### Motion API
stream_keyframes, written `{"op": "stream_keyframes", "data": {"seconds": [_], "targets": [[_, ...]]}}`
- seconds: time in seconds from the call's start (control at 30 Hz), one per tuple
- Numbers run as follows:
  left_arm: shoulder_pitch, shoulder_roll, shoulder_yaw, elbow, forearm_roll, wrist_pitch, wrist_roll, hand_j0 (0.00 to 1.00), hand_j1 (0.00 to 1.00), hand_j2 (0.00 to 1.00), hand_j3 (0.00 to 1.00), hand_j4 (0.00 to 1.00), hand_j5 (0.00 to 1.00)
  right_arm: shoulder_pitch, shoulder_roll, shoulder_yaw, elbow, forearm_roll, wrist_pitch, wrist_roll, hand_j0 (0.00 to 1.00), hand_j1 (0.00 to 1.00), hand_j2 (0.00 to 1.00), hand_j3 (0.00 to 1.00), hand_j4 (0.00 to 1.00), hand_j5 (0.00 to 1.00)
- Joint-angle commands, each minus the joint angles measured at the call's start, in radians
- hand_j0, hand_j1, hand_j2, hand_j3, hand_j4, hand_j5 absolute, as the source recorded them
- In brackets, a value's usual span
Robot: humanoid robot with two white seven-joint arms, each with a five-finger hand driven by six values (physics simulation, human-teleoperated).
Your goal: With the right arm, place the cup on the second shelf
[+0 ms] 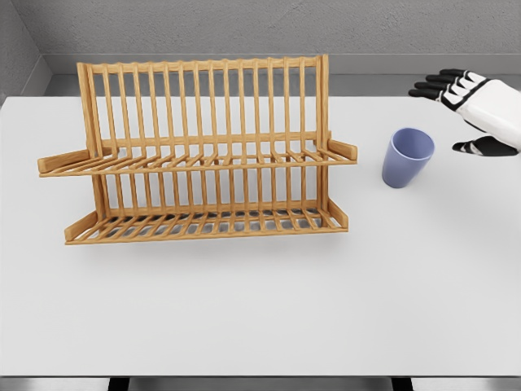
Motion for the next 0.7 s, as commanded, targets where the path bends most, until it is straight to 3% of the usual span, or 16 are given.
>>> {"op": "stream_keyframes", "data": {"seconds": [0.0,0.13,0.2,0.3,0.37,0.43,0.5,0.67], "targets": [[0.0,0.0,0.0,0.0,0.0,0.0,0.0,1.0,1.0,1.0,1.0,1.0,1.0,0.0,-0.003,0.002,-0.007,-0.007,0.0,0.0,1.0,1.0,1.0,1.0,1.0,1.0],[0.0,0.0,0.0,0.0,0.0,0.0,0.0,1.0,1.0,1.0,1.0,1.0,1.0,0.011,-0.041,0.005,-0.02,-0.01,0.0,-0.012,1.0,1.0,1.0,1.0,1.0,1.0],[0.0,0.0,0.0,0.0,0.0,0.0,0.0,1.0,1.0,1.0,1.0,1.0,1.0,0.02,-0.067,0.005,-0.051,-0.007,0.0,0.038,1.0,1.0,1.0,1.0,1.0,1.0],[0.0,0.0,0.0,0.0,0.0,0.0,0.0,1.0,1.0,1.0,1.0,1.0,1.0,-0.032,-0.047,-0.003,-0.042,-0.012,0.0,0.432,1.0,1.0,1.0,1.0,1.0,1.0],[0.0,0.0,0.0,0.0,0.0,0.0,0.0,1.0,1.0,1.0,1.0,1.0,1.0,-0.084,-0.024,0.006,-0.014,-0.019,0.0,0.54,1.0,1.0,1.0,1.0,1.0,1.0],[0.0,0.0,0.0,0.0,0.0,0.0,0.0,1.0,1.0,1.0,1.0,1.0,1.0,-0.198,0.028,0.061,0.035,-0.019,0.0,0.554,1.0,1.0,1.0,1.0,1.0,1.0],[0.0,0.0,0.0,0.0,0.0,0.0,0.0,1.0,1.0,1.0,1.0,1.0,1.0,-0.301,0.072,0.172,0.073,-0.019,0.0,0.554,1.0,1.0,1.0,1.0,1.0,1.0],[0.0,0.0,0.0,0.0,0.0,0.001,0.0,1.0,1.0,1.0,1.0,1.0,1.0,-0.35,0.103,0.241,0.148,-0.015,0.0,0.554,1.0,1.0,1.0,1.0,1.0,1.0]]}}
